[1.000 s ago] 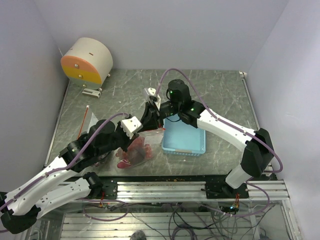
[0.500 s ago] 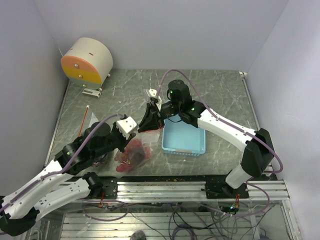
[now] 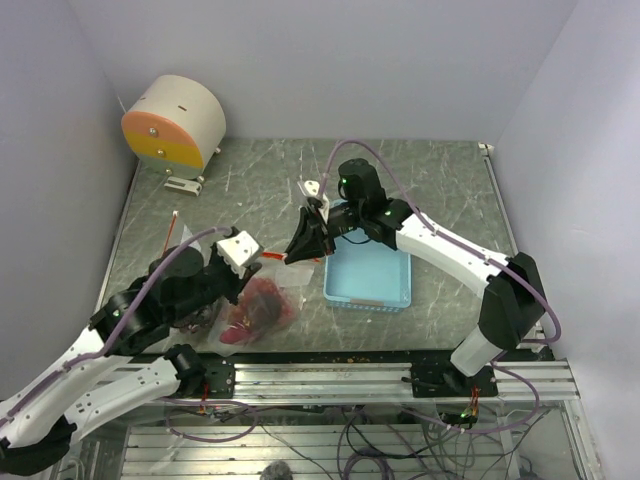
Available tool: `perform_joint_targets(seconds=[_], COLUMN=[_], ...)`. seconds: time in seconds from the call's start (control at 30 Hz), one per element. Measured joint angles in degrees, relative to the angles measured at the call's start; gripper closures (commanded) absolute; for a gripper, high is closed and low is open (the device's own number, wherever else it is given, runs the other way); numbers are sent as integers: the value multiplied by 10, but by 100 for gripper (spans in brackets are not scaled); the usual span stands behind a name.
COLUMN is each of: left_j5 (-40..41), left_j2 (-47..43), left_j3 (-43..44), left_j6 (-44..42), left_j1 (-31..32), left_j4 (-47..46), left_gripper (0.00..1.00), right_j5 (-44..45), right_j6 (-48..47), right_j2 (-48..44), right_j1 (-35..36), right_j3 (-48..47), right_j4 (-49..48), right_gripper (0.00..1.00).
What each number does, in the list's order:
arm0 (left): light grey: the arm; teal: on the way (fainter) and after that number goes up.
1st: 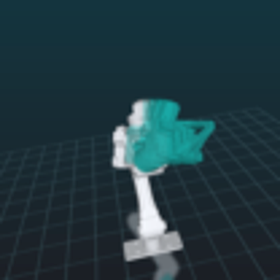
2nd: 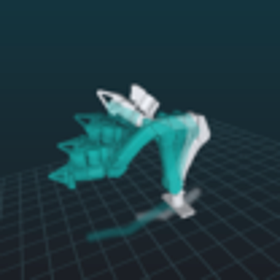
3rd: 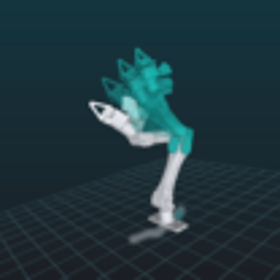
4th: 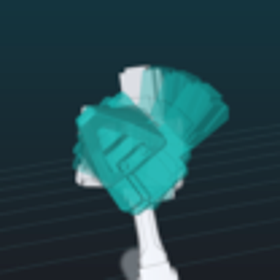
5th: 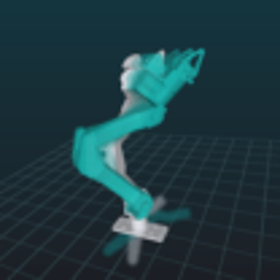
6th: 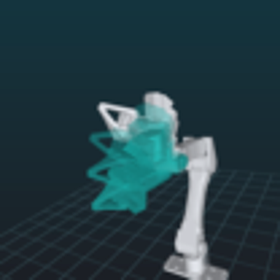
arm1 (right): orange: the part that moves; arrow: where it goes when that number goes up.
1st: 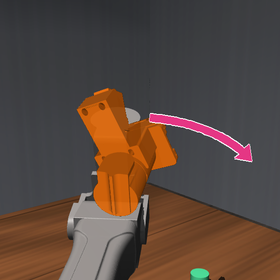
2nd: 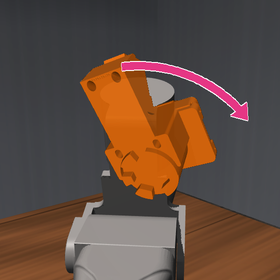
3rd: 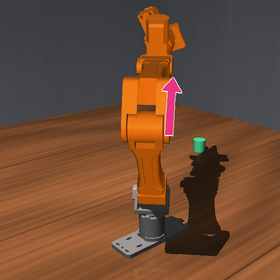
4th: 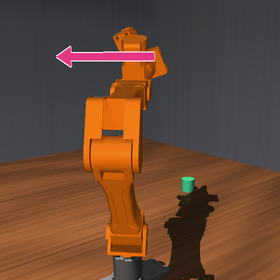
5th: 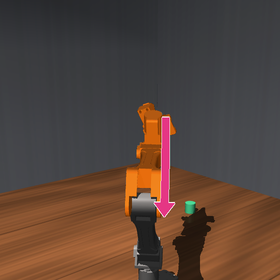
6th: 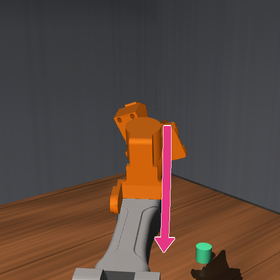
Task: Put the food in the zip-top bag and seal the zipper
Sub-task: Zip the zipper food storage bag at the center of the board, then place the zipper food storage bag at the center of the board.
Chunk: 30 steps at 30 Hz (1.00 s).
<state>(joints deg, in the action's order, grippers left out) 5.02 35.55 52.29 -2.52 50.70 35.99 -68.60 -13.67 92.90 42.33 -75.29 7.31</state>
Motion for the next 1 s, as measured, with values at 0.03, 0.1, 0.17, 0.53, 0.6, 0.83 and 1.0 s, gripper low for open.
perform_joint_targets(seconds=[0.03,0.1,0.17,0.53,0.6,0.83,1.0], left_j5=[7,25,42,126,135,188,218], left_j2=[-6,-20,-33,-94,-95,-71,-14], left_j3=[6,19,32,79,71,46,22], left_j6=[0,0,0,2,5,42,60], left_j1=[0,0,0,1,1,1,1], left_j4=[6,13,21,56,51,-24,-127], left_gripper=[93,93,93,93,93,93,75], right_j5=[-2,-7,-12,-61,-41,107,230], right_j6=[-10,-27,-39,-52,-31,87,160], right_j2=[0,-1,-1,-1,2,4,-27], right_j1=[-4,-14,-28,-117,-119,-137,-136], right_j3=[1,8,18,66,66,73,84], right_j4=[6,11,14,17,7,-32,-42], right_gripper=[97,97,97,58,2,0,0])
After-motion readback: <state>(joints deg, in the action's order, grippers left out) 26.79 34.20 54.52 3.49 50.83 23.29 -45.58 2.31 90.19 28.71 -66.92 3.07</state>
